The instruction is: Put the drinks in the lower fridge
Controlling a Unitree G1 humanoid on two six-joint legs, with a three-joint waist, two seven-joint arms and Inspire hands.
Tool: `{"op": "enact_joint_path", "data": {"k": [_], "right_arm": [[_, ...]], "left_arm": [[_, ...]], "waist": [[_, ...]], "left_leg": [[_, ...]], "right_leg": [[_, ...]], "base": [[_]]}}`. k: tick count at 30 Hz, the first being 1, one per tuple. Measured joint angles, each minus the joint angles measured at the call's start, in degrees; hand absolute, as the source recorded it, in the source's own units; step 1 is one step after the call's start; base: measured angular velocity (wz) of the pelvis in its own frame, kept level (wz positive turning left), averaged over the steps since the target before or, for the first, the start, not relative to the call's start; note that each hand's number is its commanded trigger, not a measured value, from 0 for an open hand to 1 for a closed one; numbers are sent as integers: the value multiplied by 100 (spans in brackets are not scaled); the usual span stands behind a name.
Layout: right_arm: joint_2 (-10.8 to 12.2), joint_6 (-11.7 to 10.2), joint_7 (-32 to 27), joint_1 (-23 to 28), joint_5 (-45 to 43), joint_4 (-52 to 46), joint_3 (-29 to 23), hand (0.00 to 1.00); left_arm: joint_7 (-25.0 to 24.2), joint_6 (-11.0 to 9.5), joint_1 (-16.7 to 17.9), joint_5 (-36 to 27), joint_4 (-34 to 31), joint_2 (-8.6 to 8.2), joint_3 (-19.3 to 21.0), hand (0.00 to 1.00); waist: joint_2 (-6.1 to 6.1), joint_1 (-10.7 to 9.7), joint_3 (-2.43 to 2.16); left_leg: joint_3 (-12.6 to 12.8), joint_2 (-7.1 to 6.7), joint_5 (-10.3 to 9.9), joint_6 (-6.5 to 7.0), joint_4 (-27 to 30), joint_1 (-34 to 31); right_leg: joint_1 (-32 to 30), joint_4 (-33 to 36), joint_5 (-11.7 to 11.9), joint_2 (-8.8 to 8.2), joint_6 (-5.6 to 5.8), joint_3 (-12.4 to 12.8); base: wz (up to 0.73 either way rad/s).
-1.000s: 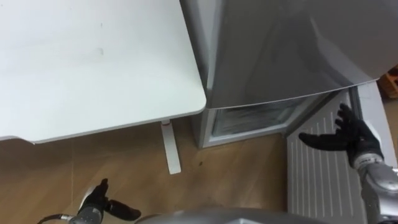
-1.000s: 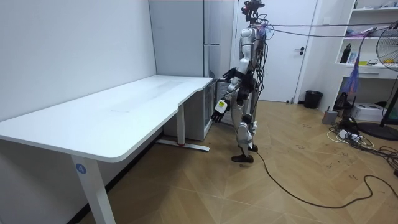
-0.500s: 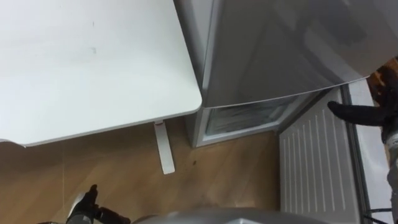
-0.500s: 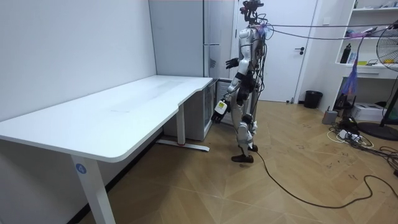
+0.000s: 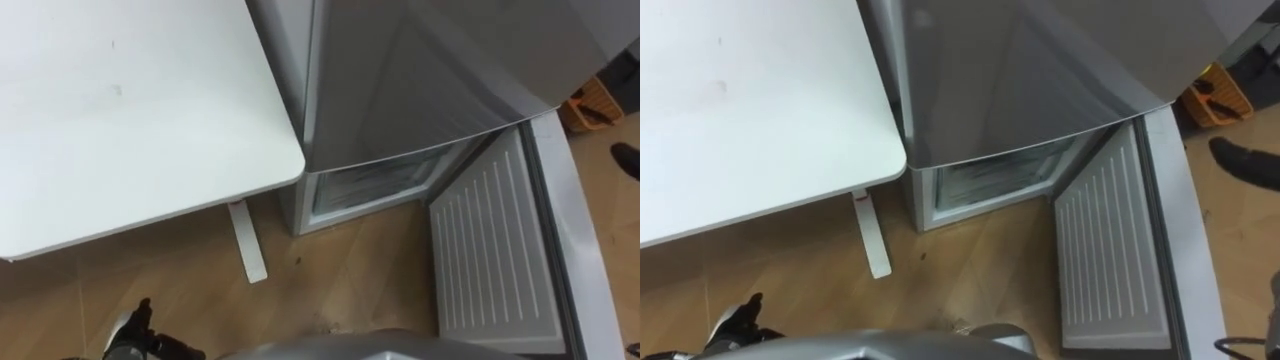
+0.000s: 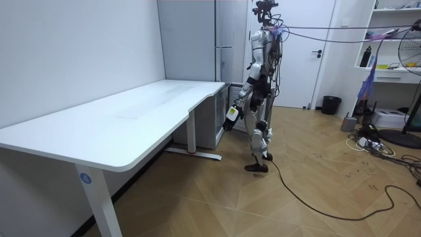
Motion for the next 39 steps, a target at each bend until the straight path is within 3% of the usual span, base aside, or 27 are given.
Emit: {"op": "enact_joint_path", "data": {"k": [3,8,18,23,29,33,36,39], "right_arm": [[0,38,-1,-3,230,400,-3,0],[0,75,-6,-26,552,1123,-6,0],[15,107,-188,51,1805,2423,-4,0],[429,66,-137,107,2356,2964,-218,0],[516,53,29,95,3088,3176,-200,0],[641,0,-4,86,3341,3092,-184,0],[771,-176,-24,93,3525,3037,49,0],[834,-328,-13,125,3385,2920,684,0]], "left_arm": [[-12,26,55,-5,1,2,12,0],[10,74,50,-4,-21,-2,132,0],[97,118,15,15,-29,7,136,0],[107,108,0,-4,2,-25,190,0],[117,106,-12,-6,14,-33,112,0],[144,112,-28,-4,13,-87,90,0],[154,112,-85,-3,78,-154,49,0],[159,119,-200,-15,150,-144,-241,0]], "waist": [[-29,3,3],[-4,1,-36],[75,12,-11],[109,6,-11],[153,1,-29],[216,42,-13],[206,86,-13],[237,178,-11]], "left_leg": [[0,1,4,-6,-51,5],[55,12,11,-17,-54,50],[125,10,10,-17,-135,122],[122,10,11,-20,-134,141],[109,10,10,-18,-97,137],[109,12,10,-19,-109,140],[130,29,11,-20,-115,144],[151,42,11,-20,-135,96]], "right_leg": [[-18,13,6,10,-8,17],[4,-1,15,34,-20,126],[-8,-7,26,36,-14,145],[80,-15,30,42,-18,135],[78,-14,38,29,-10,66],[75,-11,41,32,-14,22],[56,-9,51,42,-25,32],[20,-10,97,58,-25,53]], "base": [[0],[-5],[-6],[0],[0],[0],[-6],[-8]]}}
